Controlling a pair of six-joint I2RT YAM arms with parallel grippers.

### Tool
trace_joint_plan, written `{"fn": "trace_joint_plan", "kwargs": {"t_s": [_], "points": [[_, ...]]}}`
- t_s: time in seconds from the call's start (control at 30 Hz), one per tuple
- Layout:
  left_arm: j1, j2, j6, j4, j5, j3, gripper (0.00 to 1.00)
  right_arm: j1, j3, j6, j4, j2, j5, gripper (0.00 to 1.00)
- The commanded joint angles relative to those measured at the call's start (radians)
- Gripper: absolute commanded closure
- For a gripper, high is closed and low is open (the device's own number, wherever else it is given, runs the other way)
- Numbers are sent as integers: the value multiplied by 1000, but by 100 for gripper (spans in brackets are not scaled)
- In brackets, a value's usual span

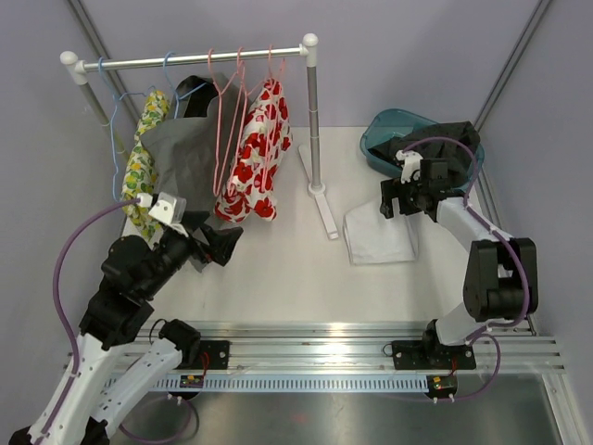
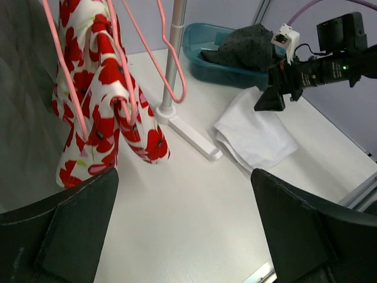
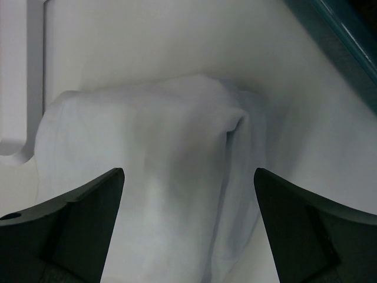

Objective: Remove the skirt from the hanger

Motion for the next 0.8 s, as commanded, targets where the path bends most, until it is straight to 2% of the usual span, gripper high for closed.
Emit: {"fn": "trace_joint_plan", "kwargs": {"t_s": [0.0, 0.1, 0.2, 0.3, 0.33, 0.43, 0.5, 0.63, 0.77], "points": [[3, -72, 10, 9, 26, -59, 1, -30, 66, 14, 82, 118, -21, 0], [2, -128, -8, -19, 22, -86, 1, -41, 90, 20, 91, 174, -21, 1], [2, -182, -16, -37, 11, -105, 1, -45, 117, 11, 53, 211, -85, 9], [3, -222, -25, -48, -4, -119, 1, -53, 135, 8, 1, 220, -189, 32], [3, -230, -28, -52, -6, -125, 1, -55, 137, 5, -8, 215, -215, 47], [2, -253, -45, -54, -10, -140, 1, -55, 140, -7, -44, 176, -281, 71], [2, -259, -57, -52, -7, -151, 1, -55, 149, -24, -65, 128, -297, 98], [3, -276, -73, -48, -9, -163, 1, -55, 201, -62, -114, 18, -312, 100], [3, -288, -82, -40, -13, -180, 1, -55, 345, -46, -160, -94, -309, 100]]}}
